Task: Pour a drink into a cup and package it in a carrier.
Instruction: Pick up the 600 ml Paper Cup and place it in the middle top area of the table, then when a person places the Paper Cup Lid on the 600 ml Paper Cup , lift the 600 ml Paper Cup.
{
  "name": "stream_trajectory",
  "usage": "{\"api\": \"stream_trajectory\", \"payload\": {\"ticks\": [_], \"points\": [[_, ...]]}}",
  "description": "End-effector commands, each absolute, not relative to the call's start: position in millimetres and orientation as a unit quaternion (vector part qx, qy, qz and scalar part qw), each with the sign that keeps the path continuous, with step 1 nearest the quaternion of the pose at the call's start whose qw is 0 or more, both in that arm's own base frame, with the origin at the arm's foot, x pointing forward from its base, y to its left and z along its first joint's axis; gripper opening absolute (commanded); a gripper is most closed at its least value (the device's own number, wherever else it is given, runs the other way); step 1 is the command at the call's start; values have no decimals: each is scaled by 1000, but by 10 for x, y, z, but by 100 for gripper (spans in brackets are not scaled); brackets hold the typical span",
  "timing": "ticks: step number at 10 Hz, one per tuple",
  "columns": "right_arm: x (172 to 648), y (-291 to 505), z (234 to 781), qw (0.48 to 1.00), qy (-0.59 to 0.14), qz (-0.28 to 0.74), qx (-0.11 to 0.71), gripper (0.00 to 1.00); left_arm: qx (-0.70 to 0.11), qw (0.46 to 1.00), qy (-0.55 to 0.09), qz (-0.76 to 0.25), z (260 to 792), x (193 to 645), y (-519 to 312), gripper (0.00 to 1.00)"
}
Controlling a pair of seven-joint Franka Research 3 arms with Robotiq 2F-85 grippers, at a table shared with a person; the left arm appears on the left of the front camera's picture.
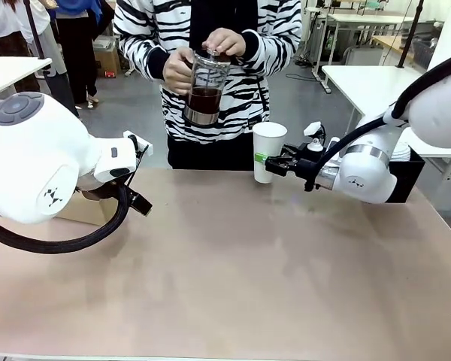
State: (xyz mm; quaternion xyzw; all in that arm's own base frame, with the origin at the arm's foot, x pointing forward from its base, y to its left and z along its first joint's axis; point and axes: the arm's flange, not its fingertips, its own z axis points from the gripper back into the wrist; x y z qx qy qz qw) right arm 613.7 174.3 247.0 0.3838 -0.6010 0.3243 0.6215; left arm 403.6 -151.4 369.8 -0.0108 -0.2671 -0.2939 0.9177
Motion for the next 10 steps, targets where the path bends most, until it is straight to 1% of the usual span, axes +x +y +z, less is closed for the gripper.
{"api": "stream_trajectory", "payload": {"ticks": [1,2,10], "points": [[6206,1767,2437,610,-589,359,391,80,-12,918,-268,-294,3702,4033,-1515,100],[6137,1743,2470,622,-601,324,384,80,-12,918,-268,-294,3702,4033,-1515,100],[6137,1743,2470,622,-601,324,384,80,-12,918,-268,-294,3702,4033,-1515,100]]}}
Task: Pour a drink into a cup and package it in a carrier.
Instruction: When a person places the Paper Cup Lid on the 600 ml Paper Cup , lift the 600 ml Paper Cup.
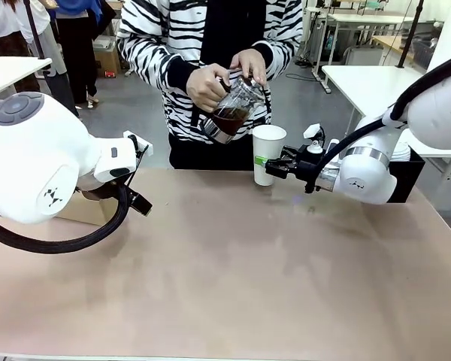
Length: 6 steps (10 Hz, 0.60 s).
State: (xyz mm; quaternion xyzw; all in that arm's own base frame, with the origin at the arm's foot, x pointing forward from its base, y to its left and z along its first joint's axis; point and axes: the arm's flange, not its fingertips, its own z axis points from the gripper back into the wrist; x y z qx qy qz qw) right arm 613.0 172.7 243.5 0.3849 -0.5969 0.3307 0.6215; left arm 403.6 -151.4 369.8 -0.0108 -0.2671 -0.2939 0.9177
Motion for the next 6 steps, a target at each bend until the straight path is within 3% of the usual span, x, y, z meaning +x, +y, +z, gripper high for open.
{"api": "stream_trajectory", "payload": {"ticks": [1,6], "points": [[6137,1743,2470,622,-601,324,384,80,-12,918,-268,-294,3702,4033,-1515,100],[6137,1743,2470,622,-601,324,384,80,-12,918,-268,-294,3702,4033,-1515,100]]}}
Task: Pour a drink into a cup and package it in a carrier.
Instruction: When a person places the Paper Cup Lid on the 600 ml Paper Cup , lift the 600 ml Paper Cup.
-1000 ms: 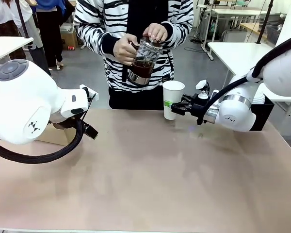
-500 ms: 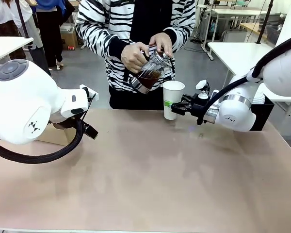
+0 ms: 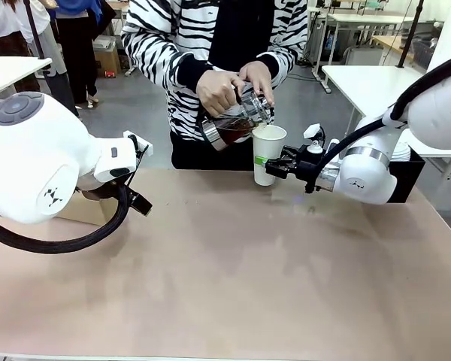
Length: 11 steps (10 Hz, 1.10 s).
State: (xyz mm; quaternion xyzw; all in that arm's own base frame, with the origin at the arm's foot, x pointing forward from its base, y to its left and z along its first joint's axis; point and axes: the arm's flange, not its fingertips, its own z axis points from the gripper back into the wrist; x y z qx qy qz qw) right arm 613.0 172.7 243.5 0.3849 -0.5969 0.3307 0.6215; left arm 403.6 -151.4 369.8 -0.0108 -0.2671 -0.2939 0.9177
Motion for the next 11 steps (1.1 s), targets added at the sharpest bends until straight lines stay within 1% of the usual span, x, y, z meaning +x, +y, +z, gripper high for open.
{"api": "stream_trajectory", "payload": {"ticks": [1,11], "points": [[6137,1743,2470,622,-601,324,384,80,-12,918,-268,-294,3702,4033,-1515,100],[6137,1743,2470,622,-601,324,384,80,-12,918,-268,-294,3702,4033,-1515,100]]}}
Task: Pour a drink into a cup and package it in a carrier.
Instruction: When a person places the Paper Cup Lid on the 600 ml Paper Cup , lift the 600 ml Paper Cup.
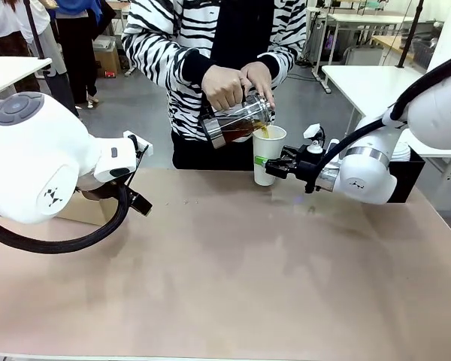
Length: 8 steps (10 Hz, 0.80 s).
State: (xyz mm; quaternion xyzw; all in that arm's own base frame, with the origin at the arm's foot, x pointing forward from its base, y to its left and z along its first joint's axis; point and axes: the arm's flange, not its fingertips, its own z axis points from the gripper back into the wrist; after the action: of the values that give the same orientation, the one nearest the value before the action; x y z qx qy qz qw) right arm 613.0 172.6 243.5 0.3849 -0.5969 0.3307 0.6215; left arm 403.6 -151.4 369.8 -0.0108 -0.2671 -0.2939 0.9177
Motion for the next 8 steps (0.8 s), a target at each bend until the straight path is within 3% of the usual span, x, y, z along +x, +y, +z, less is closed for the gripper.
{"api": "stream_trajectory", "payload": {"ticks": [1,8], "points": [[6137,1743,2470,622,-601,324,384,80,-12,918,-268,-294,3702,4033,-1515,100],[6137,1743,2470,622,-601,324,384,80,-12,918,-268,-294,3702,4033,-1515,100]]}}
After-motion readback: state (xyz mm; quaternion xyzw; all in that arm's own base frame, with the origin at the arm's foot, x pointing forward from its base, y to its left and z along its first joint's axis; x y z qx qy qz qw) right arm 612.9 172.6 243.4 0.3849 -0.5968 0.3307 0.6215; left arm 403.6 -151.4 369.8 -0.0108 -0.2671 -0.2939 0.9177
